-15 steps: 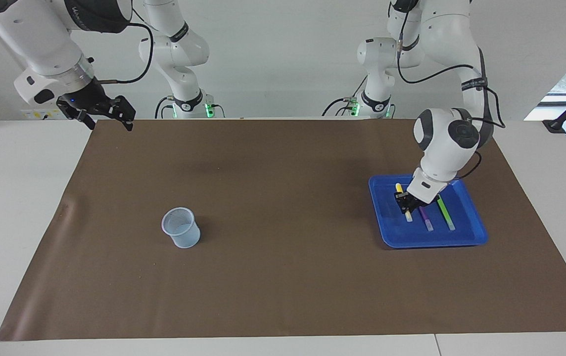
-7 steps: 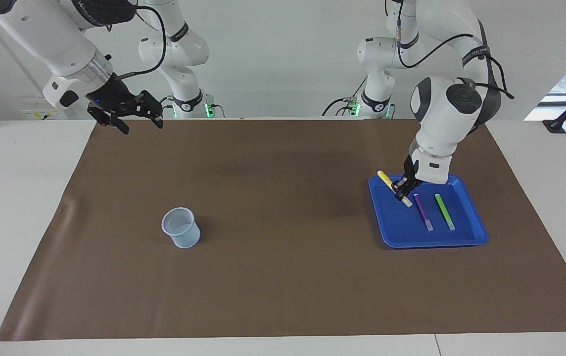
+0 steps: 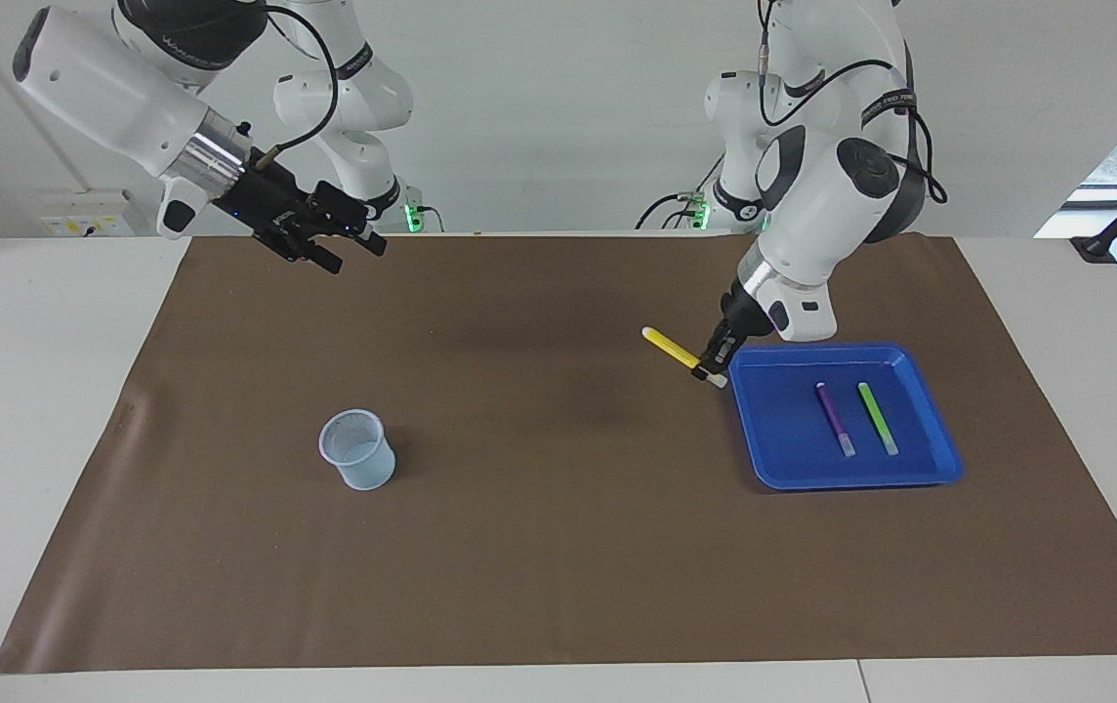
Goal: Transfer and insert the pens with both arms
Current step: 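Lift the yellow pen with the left gripper while the right gripper approaches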
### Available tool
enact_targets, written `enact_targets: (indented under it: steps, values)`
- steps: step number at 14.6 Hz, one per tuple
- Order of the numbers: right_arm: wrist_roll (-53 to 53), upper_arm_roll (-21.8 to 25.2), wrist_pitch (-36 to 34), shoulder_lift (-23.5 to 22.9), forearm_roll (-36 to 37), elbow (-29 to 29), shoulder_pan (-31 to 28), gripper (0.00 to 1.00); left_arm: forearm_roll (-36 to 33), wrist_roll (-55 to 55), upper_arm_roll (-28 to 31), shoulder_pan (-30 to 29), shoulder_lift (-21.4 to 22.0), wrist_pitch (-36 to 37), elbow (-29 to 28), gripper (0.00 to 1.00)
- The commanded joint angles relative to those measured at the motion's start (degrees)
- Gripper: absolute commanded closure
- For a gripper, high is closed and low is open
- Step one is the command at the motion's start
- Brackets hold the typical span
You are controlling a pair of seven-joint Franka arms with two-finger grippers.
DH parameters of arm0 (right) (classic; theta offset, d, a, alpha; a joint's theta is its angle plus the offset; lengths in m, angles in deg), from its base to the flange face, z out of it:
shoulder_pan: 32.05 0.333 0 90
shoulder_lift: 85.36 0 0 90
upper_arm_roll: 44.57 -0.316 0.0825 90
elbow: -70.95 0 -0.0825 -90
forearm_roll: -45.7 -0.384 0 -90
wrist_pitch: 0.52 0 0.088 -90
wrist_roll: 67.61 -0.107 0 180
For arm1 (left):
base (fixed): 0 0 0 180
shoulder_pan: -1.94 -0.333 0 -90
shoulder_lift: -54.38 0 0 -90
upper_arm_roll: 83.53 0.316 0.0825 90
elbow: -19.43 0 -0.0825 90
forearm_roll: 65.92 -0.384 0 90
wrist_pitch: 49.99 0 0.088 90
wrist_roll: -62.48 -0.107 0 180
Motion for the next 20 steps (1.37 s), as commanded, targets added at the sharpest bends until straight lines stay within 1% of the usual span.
enact_targets:
  steps: [1,2,4,5,7,9,11,13,15,17,20]
  values:
    - [-0.88,-1.25,6.50,4.16,-5.66,8.98,2.25,0.00,3.81,7.54,0.75,3.93,-1.74,-1.98,2.77,1.00]
    - [-0.79,-1.34,8.25,3.90,-6.72,10.13,3.31,0.00,4.08,11.14,0.75,5.69,-1.83,-4.79,2.77,1.00]
    - [-0.97,-1.34,12.73,3.81,-15.90,13.90,5.33,0.00,4.08,17.91,0.66,7.72,-2.62,-8.75,2.94,1.00]
    - [-1.40,-1.52,15.62,3.72,-18.56,14.70,7.00,0.00,4.17,19.85,0.66,8.86,-2.62,-9.64,2.95,1.00]
    - [-6.48,-1.52,20.64,3.37,-19.12,14.71,11.12,0.00,4.79,22.76,0.75,11.50,-2.62,-11.40,2.95,1.00]
    - [-6.51,-1.52,23.47,3.02,-19.12,14.80,13.51,0.00,4.79,25.14,0.75,13.34,-2.62,-11.67,3.12,1.00]
    - [-3.10,-1.52,23.83,1.97,-19.12,14.88,13.52,0.00,4.88,26.46,0.75,14.85,-2.62,-13.68,2.86,1.00]
    - [0.08,-1.52,23.74,0.22,-19.12,14.80,13.52,0.00,4.79,28.39,0.75,15.99,-2.62,-13.78,2.86,1.00]
    - [0.26,-1.52,24.53,-1.46,-19.12,14.18,13.52,0.00,4.79,28.57,0.75,16.52,-2.62,-13.78,3.03,1.00]
    - [-0.26,-1.69,26.37,-1.64,-19.21,14.09,13.69,0.01,4.79,29.28,0.75,17.04,-2.62,-13.78,3.03,1.00]
    - [-1.40,-1.69,26.29,-1.64,-19.21,13.83,14.04,0.05,4.79,29.37,0.66,17.31,-2.62,-14.04,2.95,1.00]
